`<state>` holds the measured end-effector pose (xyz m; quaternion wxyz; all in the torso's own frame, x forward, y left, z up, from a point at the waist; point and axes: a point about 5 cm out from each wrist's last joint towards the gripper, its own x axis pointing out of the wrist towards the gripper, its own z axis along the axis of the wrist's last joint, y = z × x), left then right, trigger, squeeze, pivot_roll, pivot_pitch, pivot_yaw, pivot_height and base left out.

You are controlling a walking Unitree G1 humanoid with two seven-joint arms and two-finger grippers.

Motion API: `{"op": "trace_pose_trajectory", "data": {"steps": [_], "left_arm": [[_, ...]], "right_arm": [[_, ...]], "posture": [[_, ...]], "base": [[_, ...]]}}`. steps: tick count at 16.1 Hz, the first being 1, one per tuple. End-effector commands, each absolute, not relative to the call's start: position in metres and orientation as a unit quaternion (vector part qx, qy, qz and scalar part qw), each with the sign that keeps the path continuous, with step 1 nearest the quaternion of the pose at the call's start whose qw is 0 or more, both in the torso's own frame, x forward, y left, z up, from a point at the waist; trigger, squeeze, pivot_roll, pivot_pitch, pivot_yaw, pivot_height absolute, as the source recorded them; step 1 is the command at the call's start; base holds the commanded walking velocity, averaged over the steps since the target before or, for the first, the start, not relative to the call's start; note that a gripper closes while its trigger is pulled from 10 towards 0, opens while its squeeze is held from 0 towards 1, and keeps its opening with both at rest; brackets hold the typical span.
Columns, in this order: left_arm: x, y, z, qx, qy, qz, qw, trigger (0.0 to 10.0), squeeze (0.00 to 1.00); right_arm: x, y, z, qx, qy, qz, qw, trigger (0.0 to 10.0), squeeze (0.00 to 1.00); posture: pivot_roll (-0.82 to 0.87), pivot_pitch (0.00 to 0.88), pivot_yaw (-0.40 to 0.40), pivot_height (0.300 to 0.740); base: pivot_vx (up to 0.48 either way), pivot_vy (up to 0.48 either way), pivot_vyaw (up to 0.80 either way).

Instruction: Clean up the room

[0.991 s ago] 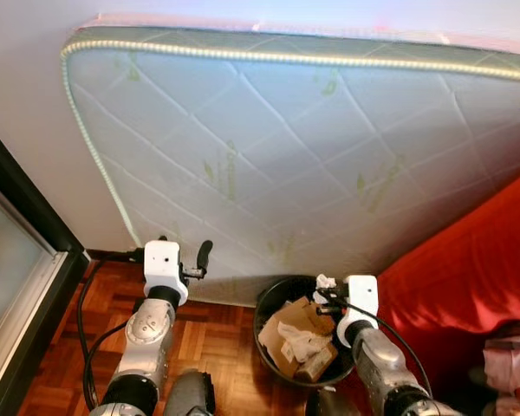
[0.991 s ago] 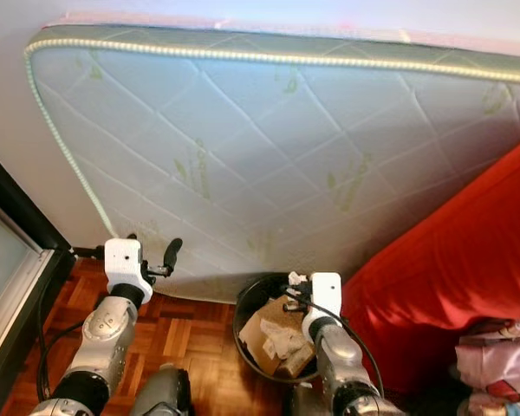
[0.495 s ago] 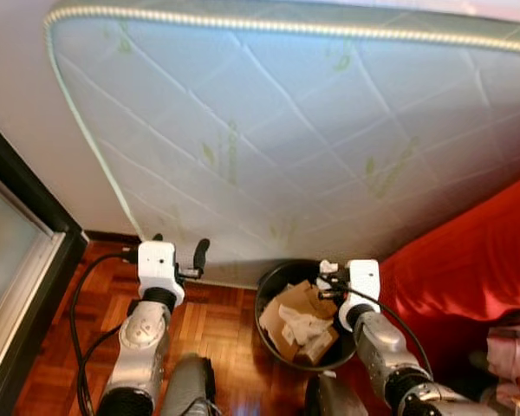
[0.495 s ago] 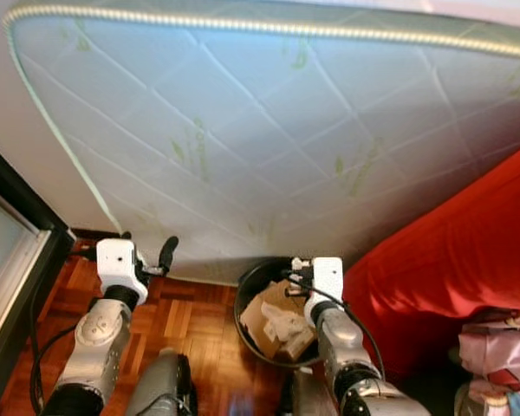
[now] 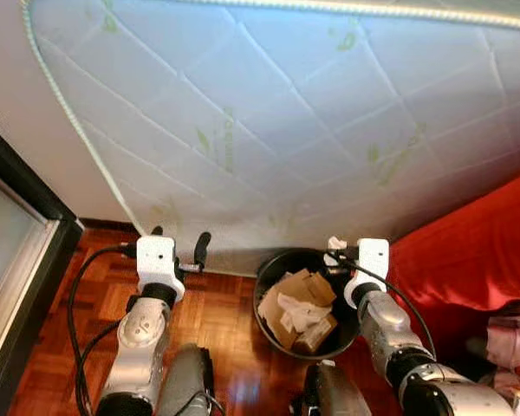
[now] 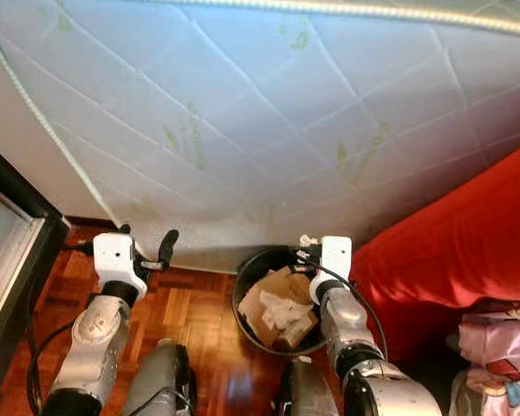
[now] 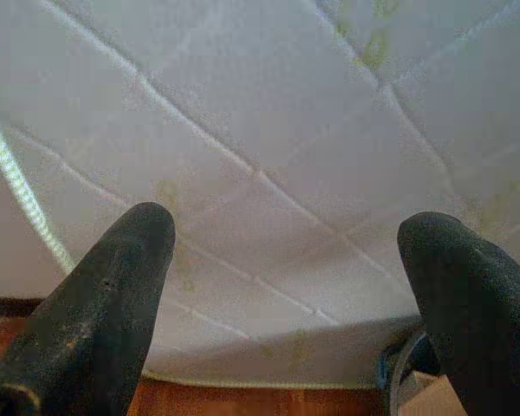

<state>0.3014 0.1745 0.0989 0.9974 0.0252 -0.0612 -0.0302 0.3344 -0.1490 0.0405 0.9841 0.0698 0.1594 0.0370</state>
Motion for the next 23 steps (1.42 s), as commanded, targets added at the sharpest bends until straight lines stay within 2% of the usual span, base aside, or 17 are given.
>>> {"op": "trace_pose_trajectory", "data": {"steps": [1, 6, 7, 23], "left_arm": [[0.297, 0.174, 0.097, 0.019, -0.056, -0.028, 0.998, 10.0, 0.0], [0.296, 0.174, 0.099, 0.02, -0.052, -0.027, 0.998, 10.0, 0.0], [0.296, 0.174, 0.099, 0.019, -0.051, -0.027, 0.998, 10.0, 0.0], [0.295, 0.174, 0.098, 0.019, -0.043, -0.026, 0.999, 10.0, 0.0]], "right_arm": [[0.334, -0.152, 0.039, 0.071, 0.165, 0.03, 0.983, 10.0, 0.0], [0.333, -0.154, 0.038, 0.065, 0.171, 0.028, 0.983, 10.0, 0.0], [0.333, -0.154, 0.037, 0.065, 0.171, 0.029, 0.983, 10.0, 1.0], [0.326, -0.151, 0.027, 0.047, 0.203, 0.05, 0.977, 10.0, 1.0]], "posture": [[0.14, 0.297, -0.09, 0.647], [0.14, 0.299, -0.091, 0.647], [0.14, 0.299, -0.09, 0.647], [0.14, 0.299, -0.091, 0.647]], "base": [[0.0, 0.0, 0.0], [0.0, 0.0, 0.0], [0.0, 0.0, 0.0], [0.0, 0.0, 0.0]]}}
